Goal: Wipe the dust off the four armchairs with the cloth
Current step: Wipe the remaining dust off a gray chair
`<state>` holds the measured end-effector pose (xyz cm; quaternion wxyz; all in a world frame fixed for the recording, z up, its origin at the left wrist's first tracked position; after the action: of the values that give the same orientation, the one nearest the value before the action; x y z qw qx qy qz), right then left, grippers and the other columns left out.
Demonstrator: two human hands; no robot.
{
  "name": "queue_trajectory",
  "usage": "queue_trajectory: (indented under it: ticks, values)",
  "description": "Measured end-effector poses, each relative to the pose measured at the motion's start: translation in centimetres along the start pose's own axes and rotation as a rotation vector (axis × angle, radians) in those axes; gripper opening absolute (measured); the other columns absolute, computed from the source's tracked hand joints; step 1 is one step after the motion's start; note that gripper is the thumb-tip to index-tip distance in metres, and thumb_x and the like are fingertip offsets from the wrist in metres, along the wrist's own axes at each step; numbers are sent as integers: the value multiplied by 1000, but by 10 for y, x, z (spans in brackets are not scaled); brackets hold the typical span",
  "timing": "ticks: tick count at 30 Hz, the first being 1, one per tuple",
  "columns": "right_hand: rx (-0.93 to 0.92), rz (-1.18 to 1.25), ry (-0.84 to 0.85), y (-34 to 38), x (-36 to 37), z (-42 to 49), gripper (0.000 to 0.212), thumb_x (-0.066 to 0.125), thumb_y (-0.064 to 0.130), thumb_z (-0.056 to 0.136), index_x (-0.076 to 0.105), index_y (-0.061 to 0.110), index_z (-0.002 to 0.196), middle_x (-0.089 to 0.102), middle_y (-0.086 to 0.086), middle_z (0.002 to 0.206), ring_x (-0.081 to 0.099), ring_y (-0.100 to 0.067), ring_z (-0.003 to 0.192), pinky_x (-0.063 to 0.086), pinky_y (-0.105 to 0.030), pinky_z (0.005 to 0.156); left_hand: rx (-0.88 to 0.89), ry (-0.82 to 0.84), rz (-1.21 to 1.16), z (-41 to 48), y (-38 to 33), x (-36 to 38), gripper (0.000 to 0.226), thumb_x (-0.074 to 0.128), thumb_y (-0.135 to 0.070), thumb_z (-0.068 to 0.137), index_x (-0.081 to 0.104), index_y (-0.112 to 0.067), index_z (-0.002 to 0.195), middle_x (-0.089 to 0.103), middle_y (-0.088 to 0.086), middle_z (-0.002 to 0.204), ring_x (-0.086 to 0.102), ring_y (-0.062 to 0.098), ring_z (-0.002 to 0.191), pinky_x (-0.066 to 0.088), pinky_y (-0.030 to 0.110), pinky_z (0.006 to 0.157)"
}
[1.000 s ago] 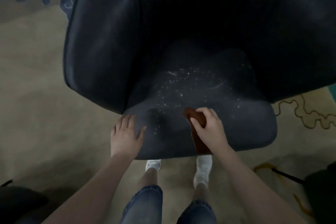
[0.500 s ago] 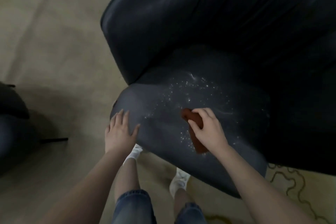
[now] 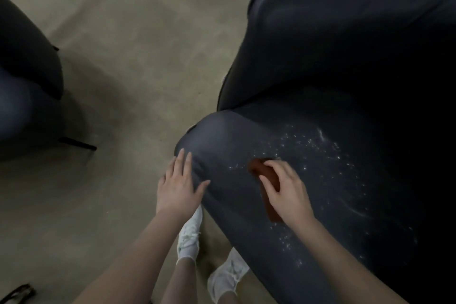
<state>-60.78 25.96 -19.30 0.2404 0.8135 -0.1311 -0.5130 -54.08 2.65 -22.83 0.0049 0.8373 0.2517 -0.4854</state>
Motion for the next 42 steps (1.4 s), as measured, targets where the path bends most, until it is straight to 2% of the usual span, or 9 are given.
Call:
queue_trajectory:
  ticks: [6,10,15,20,22,26,34,40,42]
  values:
    - [-196,-123,-125,22,28,85,33,59,24,96,60,15,128,55,-4,136,49,-29,124,49,-49,95,75,-51,-97,41,10,32,90,39,-65,94,-10,-23,157,-18,-6,164,-13,16,151,18,37,119]
    - [-268,-214,-172,27,48,127,33,58,23,97,60,13,128,57,-4,134,49,-28,116,49,-46,93,146,-93,-86,65,5,50,95,35,-72,90,-13,-23,156,-20,-5,163,-18,16,150,4,34,121]
    - [-455,-309,-245,32,80,111,31,52,27,95,67,12,117,64,-5,119,55,-30,96,47,-38,83,195,-188,-95,71,12,68,94,27,-76,85,9,-20,158,4,0,166,-1,20,152,7,35,119]
    - [-765,-374,-94,7,79,58,23,61,14,92,69,10,113,66,-6,117,56,-30,86,53,-41,75,215,-218,-80,73,11,71,91,31,-73,87,13,-18,158,11,3,165,5,23,152,5,34,116]
    - [-718,-370,-130,-8,64,66,24,63,13,90,70,9,112,66,-7,117,57,-30,89,54,-42,75,202,-214,-87,71,12,71,91,31,-74,87,13,-19,158,10,2,165,5,22,152,5,35,116]
    - [-361,-214,-328,-2,54,109,26,57,15,90,69,8,113,65,-9,116,55,-32,97,47,-41,85,206,-227,-95,72,12,72,92,27,-75,86,9,-20,158,6,0,166,0,20,152,-1,31,116]
    - [-782,-407,-33,-6,90,24,28,63,5,84,68,13,111,66,-4,117,53,-26,87,50,-40,65,206,-216,-138,72,14,70,93,29,-75,83,9,-23,158,4,-2,166,-3,17,152,6,37,119]
    - [-449,-314,-325,-15,60,58,25,64,0,84,70,4,108,66,-12,113,56,-33,90,51,-44,81,189,-211,-152,70,12,68,95,28,-76,81,9,-23,158,1,-5,166,-6,15,152,3,36,119]
    - [-538,-339,-288,-2,80,47,26,62,2,85,70,5,109,66,-12,113,56,-34,87,52,-44,78,196,-209,-162,69,11,64,96,27,-76,80,11,-22,158,1,-4,166,-7,14,151,1,34,119]
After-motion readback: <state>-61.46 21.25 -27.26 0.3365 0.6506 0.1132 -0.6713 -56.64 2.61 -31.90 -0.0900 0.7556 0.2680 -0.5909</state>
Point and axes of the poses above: each hand's wrist, its own z-axis towards the middle knuckle, its own x-axis out of the palm, y = z × x, the point moved 7 cm from there along z, towards the middle knuckle
